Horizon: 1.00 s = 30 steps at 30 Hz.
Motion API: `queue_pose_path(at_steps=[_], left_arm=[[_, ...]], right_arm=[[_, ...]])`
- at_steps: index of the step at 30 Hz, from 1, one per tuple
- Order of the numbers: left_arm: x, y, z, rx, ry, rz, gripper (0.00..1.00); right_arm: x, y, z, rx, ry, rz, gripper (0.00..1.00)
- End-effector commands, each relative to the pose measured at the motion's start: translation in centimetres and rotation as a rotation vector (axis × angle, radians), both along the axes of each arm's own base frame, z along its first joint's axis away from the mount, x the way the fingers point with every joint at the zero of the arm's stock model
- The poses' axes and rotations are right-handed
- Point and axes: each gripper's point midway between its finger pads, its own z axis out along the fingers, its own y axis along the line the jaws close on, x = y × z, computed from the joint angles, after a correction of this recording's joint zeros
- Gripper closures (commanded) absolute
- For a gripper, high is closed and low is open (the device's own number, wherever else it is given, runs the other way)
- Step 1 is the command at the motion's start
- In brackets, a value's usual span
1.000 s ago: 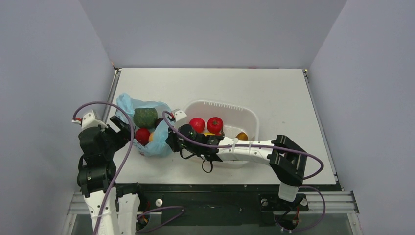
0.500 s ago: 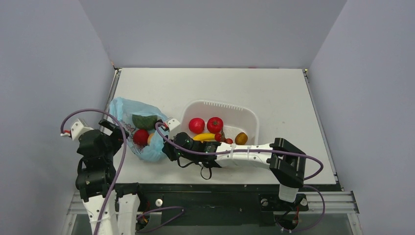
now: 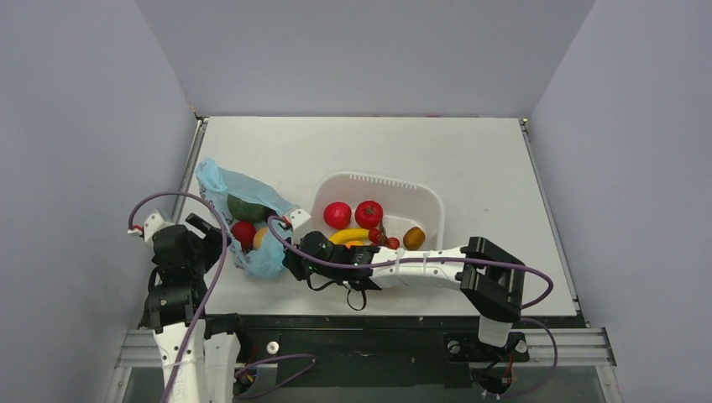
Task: Take the fake fruits out of the plastic bag
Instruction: Adjust the plastic bag at the center of the board.
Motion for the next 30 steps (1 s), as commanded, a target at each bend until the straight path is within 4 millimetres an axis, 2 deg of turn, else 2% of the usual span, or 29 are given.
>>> queue_pose_path(at_steps=[1,4,5,6,7,8,9,10,13,17,20,22,24,27,29,30], left_arm=[[2.2,-1.6,2.4,0.028,-0.118,-0.153,0.25],[2.9,-2.7,2.9,0.029,-0.142,-0.236,0.27],[2.9,-2.9,3.7,0.029,-0.155,-0.248,0.25],[2.8,-2.9,3.6,0.025,-0.135,-0.256,0.21],[2.8,-3.1,4.7,0.031,-0.15,-0.265,0.19],[2.6,-3.1,4.7,0.032,-0.132,-0.268,0.17],[2.5,-3.0,5.7,0.045,-0.146,-0.264,0.16],[2.1,-2.9,5.8,0.049,-0.136,-0.258,0.16],[0.8,-1.5,7.6,0.093,-0.161,-0.169,0.15],[-0.5,-0.8,9.4,0.14,-0.204,-0.119,0.15],[0.6,-1.8,8.3,0.127,-0.187,-0.198,0.12],[1.1,-2.3,6.3,0.111,-0.129,-0.24,0.13],[1.0,-2.0,4.1,0.101,-0.052,-0.228,0.14],[1.4,-1.6,2.6,0.103,-0.018,-0.214,0.15],[2.0,-2.3,2.5,0.097,-0.031,-0.266,0.21],[2.3,-2.9,2.4,0.081,-0.04,-0.303,0.3]], right_arm=[[-1.9,-0.2,-2.1,-0.037,0.016,0.04,0.99],[-2.6,-0.2,-2.9,-0.061,0.015,0.061,0.99],[-2.7,-0.3,-3.2,-0.076,0.017,0.064,0.99],[-2.7,-0.1,-2.9,-0.073,0.014,0.066,0.99],[-2.7,-0.1,-2.6,-0.069,0.011,0.065,0.99],[-2.6,0.0,-2.3,-0.064,0.005,0.062,0.99],[-2.5,0.0,-1.8,-0.056,-0.003,0.057,0.99],[-2.3,0.1,-1.5,-0.05,-0.009,0.053,0.99],[-2.0,0.5,-0.6,-0.03,-0.016,0.047,0.99],[-2.1,1.0,-0.3,-0.018,-0.012,0.052,0.99],[-2.1,1.1,-0.4,-0.015,-0.011,0.051,0.99],[-2.1,1.1,-0.3,-0.009,-0.009,0.048,0.99],[-2.1,1.0,-0.3,-0.004,-0.009,0.042,0.98],[-2.4,1.0,-0.7,0.0,-0.002,0.041,0.98],[-2.6,1.0,-0.7,-0.001,0.0,0.043,0.96],[-2.7,1.0,-0.6,-0.001,-0.003,0.043,0.94]])
